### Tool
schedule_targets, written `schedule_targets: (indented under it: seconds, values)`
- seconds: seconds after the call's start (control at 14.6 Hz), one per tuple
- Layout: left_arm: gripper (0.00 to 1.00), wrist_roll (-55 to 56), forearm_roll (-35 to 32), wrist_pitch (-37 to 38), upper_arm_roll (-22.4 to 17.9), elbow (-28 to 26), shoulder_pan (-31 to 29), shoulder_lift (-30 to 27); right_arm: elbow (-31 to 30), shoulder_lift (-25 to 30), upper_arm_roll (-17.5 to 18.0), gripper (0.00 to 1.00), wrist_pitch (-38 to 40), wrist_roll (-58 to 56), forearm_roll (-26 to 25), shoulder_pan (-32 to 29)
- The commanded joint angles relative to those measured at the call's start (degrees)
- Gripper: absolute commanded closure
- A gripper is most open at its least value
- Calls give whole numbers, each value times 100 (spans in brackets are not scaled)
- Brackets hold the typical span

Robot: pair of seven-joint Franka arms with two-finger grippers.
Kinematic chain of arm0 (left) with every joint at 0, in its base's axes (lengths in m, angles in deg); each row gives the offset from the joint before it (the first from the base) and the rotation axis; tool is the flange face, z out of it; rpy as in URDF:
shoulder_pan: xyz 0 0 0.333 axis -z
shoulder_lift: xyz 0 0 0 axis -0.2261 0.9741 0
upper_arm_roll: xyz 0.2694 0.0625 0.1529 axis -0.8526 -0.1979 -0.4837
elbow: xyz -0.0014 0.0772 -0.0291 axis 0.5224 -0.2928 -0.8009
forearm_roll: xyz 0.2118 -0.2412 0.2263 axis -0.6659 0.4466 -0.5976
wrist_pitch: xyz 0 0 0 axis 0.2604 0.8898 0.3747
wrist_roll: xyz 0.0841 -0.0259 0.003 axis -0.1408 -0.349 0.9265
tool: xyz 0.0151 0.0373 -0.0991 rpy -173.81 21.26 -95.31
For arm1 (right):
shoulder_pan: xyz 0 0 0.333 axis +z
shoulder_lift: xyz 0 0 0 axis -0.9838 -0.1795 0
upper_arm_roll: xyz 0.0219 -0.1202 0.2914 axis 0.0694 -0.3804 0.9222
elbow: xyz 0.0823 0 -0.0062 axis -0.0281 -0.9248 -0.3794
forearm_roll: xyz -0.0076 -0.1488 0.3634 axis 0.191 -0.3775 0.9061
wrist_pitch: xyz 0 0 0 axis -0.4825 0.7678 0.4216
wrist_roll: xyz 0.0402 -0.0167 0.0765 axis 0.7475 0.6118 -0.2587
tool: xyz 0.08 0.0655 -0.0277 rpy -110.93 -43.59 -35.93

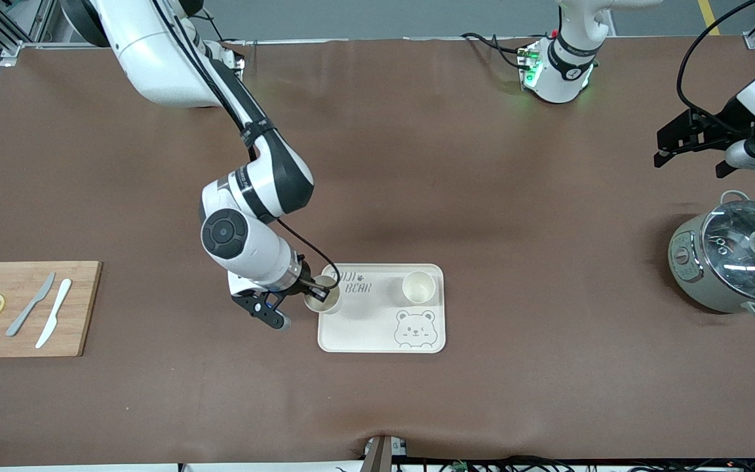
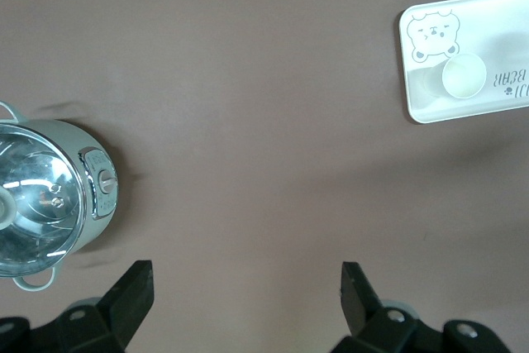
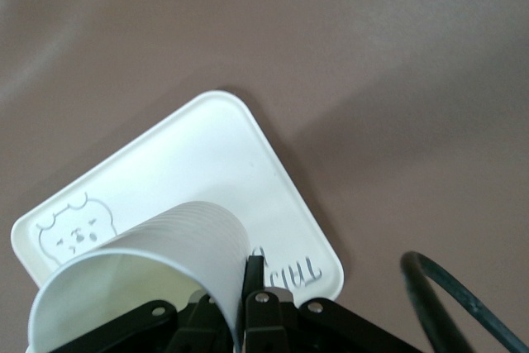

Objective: Place white IKEA cup upright on tray with both arms
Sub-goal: 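Lift the second cup with the right gripper and carry it to the tray, then lower the cup onto the tray beside the first cup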

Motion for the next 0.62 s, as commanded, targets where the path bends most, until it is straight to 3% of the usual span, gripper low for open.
schedule_targets:
  seconds: [0.0,0.55]
  values:
    - [0,-10,20,114,-35,118,-27,58,-7,-184,-56,100,-310,134,-136,157]
    - [0,-10,29,114,-35,109,-36,67,-7,-597,-56,100,-899,275,-136,386]
